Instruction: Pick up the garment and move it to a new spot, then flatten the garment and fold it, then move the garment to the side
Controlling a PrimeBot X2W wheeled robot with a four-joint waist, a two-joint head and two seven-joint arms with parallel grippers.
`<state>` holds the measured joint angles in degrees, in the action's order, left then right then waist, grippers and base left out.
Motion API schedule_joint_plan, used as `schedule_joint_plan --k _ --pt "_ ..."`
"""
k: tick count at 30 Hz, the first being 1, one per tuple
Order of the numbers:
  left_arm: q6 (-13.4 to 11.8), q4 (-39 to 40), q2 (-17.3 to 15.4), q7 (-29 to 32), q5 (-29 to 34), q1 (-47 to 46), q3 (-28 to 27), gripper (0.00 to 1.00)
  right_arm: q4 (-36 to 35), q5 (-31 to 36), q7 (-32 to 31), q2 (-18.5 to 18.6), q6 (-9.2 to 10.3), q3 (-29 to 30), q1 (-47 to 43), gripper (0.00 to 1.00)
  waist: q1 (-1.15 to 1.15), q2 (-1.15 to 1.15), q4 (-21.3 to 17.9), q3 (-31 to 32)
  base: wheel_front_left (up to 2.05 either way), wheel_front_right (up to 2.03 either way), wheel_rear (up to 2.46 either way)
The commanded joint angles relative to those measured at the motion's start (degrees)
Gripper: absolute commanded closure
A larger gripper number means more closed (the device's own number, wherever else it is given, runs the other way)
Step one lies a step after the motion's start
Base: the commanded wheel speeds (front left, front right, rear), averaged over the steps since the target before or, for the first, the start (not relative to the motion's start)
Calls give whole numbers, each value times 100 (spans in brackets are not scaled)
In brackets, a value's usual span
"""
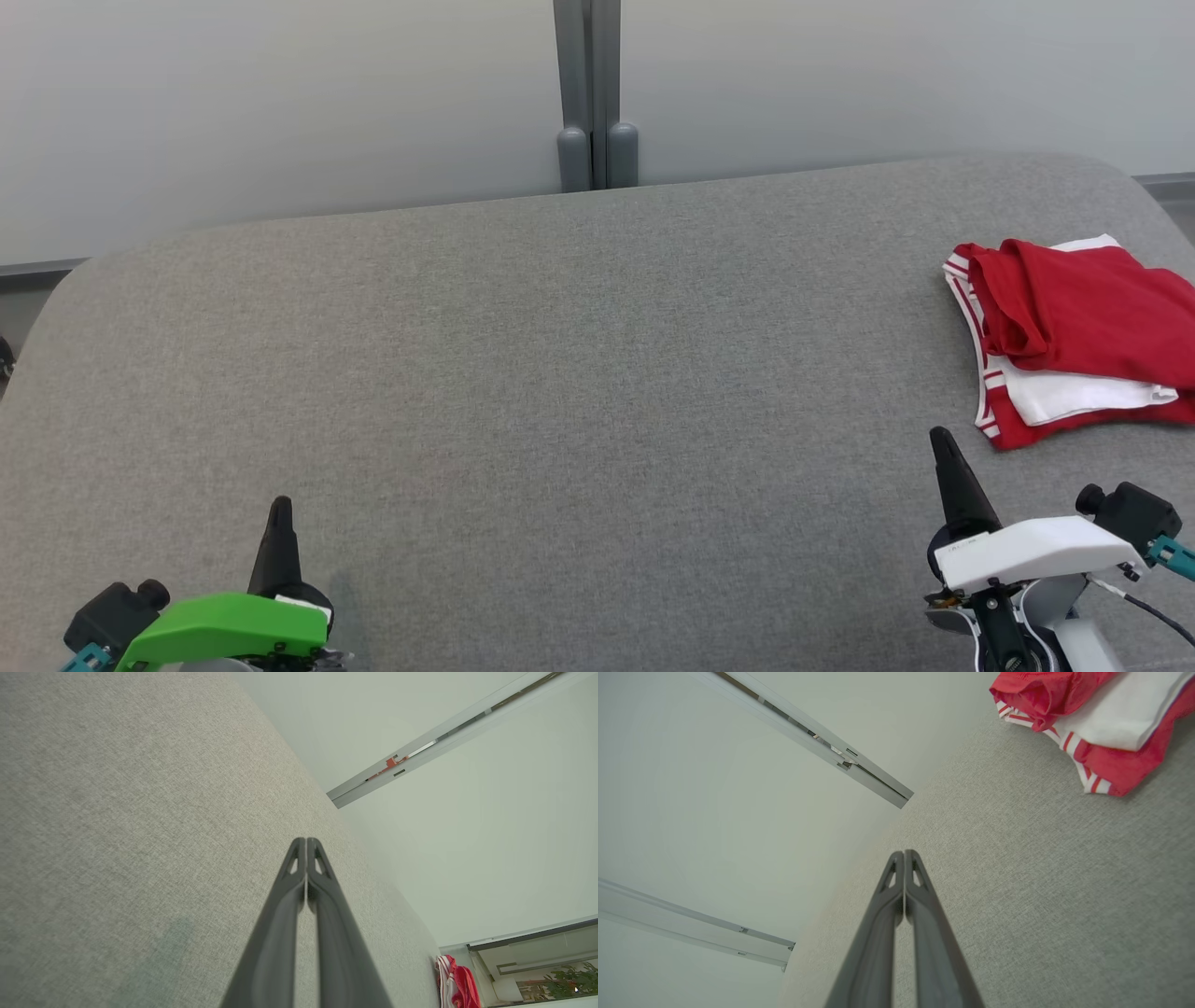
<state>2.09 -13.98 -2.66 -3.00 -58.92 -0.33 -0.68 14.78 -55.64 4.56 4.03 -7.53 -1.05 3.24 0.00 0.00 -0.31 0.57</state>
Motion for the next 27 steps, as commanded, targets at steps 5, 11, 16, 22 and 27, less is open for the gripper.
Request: schedule_joint_plan --k 5,11,16,22,27 --pt "88 45 -22 103 -405 -204 -94 100 -84 -452 -103 30 3 74 161 100 0 0 2 -5 0 0 0" --pt "142 41 -23 200 -736 -249 -151 100 -86 -832 -202 32 3 129 178 100 0 0 5 -11 0 0 0" --pt "183 37 -25 282 -999 -289 -202 100 -88 -1138 -276 32 4 173 197 100 0 0 7 -16 0 0 0" --pt "229 32 -26 364 -1296 -338 -248 100 -91 -1481 -364 31 4 225 216 100 0 0 9 -22 0 0 0" --pt "271 28 -27 433 -1536 -372 -287 100 -93 -1748 -436 30 4 269 223 100 0 0 11 -27 0 0 0"
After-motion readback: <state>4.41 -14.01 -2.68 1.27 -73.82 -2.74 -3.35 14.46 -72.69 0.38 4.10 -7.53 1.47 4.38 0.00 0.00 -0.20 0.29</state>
